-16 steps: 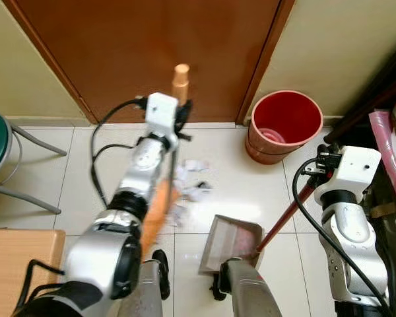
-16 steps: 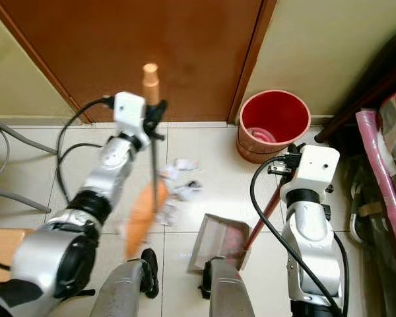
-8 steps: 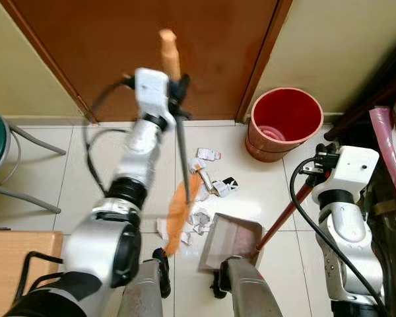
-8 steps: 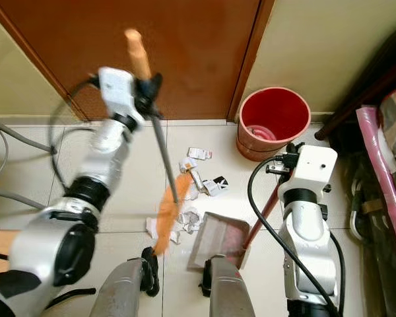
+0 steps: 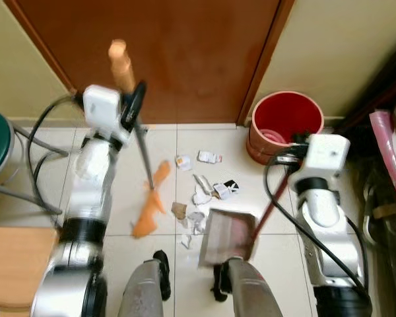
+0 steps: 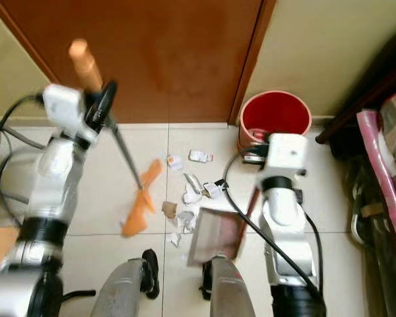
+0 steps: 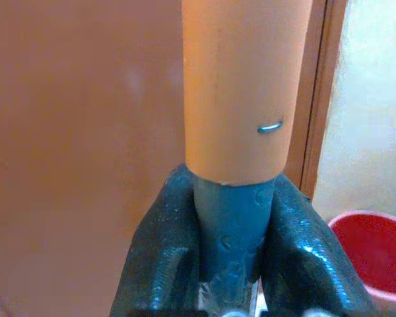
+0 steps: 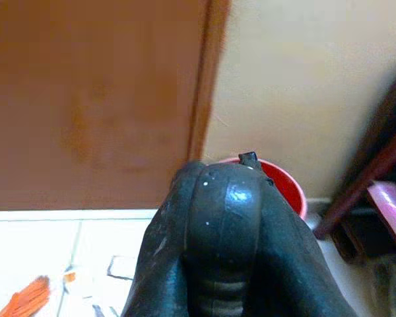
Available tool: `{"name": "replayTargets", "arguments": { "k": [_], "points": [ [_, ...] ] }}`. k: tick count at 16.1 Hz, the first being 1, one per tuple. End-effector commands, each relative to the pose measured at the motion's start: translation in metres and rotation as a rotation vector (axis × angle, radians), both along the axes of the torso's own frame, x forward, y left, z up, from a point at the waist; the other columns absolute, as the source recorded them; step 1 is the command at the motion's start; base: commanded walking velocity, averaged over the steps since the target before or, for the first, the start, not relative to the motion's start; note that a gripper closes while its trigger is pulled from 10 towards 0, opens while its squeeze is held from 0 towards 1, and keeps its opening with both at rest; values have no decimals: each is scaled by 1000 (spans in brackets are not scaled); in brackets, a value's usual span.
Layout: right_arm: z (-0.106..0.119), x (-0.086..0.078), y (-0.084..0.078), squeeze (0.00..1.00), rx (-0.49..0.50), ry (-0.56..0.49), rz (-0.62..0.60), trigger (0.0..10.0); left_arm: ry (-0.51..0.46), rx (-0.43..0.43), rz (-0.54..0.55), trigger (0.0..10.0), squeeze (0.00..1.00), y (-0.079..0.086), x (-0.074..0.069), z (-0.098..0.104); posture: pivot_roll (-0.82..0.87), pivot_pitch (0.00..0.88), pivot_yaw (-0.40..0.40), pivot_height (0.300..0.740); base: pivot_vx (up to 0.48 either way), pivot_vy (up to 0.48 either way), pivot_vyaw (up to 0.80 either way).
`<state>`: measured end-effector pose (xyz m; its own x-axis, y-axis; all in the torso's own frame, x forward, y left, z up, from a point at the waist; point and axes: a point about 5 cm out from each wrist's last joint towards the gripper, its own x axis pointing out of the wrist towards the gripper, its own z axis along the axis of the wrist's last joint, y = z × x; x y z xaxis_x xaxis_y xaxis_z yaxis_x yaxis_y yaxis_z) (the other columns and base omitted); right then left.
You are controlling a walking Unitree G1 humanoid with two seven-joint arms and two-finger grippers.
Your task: Sweep floor
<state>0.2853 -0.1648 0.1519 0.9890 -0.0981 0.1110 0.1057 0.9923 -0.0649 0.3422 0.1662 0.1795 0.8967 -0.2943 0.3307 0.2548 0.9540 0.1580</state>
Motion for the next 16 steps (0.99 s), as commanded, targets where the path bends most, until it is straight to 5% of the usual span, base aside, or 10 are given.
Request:
{"name": "replayTargets", "arguments": {
  "k": [1, 3, 7, 9, 10, 16],
  "points": [
    [0, -1, 1, 0, -71, -15, 17, 10000, 44, 60, -13, 10000, 0, 3, -11, -11, -42, 166, 12, 740, 0, 0, 0],
    [-2, -2, 6, 0, -99, -16, 27, 10000, 95, 56, 13, 10000, 0, 14, -23, -22, -27, 145, 10, 740, 0, 0, 0],
    [4, 11, 23, 0, -111, -27, 5, 10000, 140, 60, 1, 10000, 0, 12, -35, -29, -19, 133, -8, 740, 0, 0, 0],
    [20, 27, 47, 0, -116, -35, 51, 10000, 166, 58, -9, 10000, 0, 9, -43, -36, -22, 130, -18, 740, 0, 0, 0],
    [44, 52, 56, 0, -52, -32, 52, 10000, 189, 51, -7, 10000, 0, 4, -47, -44, -26, 120, -27, 740, 0, 0, 0],
    [86, 97, 78, 0, -22, -23, 61, 10000, 215, 3, 34, 10000, 0, -3, -46, -50, -31, 85, -46, 740, 0, 0, 0]
  ]
}}
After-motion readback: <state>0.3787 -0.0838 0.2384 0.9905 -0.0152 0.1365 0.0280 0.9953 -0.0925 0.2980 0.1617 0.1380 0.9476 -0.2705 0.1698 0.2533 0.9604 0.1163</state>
